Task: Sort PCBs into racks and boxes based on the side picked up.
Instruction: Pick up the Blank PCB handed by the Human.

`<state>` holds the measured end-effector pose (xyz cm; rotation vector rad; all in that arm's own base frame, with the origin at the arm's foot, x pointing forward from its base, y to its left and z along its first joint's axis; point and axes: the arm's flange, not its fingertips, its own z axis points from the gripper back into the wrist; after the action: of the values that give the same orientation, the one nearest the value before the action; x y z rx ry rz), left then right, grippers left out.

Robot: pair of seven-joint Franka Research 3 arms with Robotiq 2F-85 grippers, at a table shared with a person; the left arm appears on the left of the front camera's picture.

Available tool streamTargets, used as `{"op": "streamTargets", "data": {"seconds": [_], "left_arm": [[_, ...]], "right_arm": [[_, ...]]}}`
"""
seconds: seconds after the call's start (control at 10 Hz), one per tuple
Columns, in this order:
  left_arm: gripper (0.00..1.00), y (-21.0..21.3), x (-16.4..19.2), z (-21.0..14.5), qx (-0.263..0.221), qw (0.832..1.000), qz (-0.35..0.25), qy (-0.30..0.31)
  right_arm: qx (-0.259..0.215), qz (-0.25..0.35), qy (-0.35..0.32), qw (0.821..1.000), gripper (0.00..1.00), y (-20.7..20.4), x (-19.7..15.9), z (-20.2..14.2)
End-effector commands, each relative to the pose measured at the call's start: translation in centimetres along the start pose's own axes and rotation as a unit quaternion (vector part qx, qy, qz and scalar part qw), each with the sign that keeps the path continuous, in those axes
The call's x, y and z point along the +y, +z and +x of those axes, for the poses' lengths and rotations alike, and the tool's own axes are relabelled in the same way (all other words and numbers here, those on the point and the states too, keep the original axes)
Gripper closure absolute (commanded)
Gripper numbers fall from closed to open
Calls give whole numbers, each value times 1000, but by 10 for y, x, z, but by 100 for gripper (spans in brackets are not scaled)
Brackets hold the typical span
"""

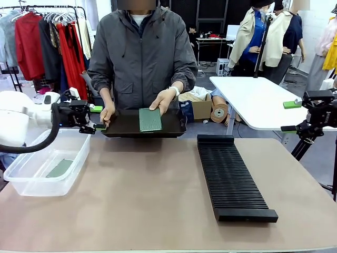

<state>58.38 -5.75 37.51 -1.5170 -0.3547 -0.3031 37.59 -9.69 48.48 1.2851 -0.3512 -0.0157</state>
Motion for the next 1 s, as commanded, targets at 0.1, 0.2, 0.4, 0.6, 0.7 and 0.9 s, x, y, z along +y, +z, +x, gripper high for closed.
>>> {"op": "streamTargets", "data": {"seconds": [0.1,0.2,0.4,0.6,0.7,0.9], "left_arm": [[0,-24,16,10,-29,999,-13,-29],[0,-36,22,14,-37,999,-21,-30],[0,-61,36,14,6,998,-60,11],[0,-82,41,11,22,998,-62,22],[0,-92,43,10,30,998,-59,22],[0,-110,46,9,23,998,-53,14]], "right_arm": [[-9,5,2,1000,0,-1,2,-1],[-9,5,2,1000,0,-1,2,-1],[-9,5,2,1000,0,-1,2,-1],[-9,5,2,1000,0,-1,2,-1],[-9,5,2,1000,0,-1,2,-1],[-9,5,2,1000,0,-1,2,-1]]}}
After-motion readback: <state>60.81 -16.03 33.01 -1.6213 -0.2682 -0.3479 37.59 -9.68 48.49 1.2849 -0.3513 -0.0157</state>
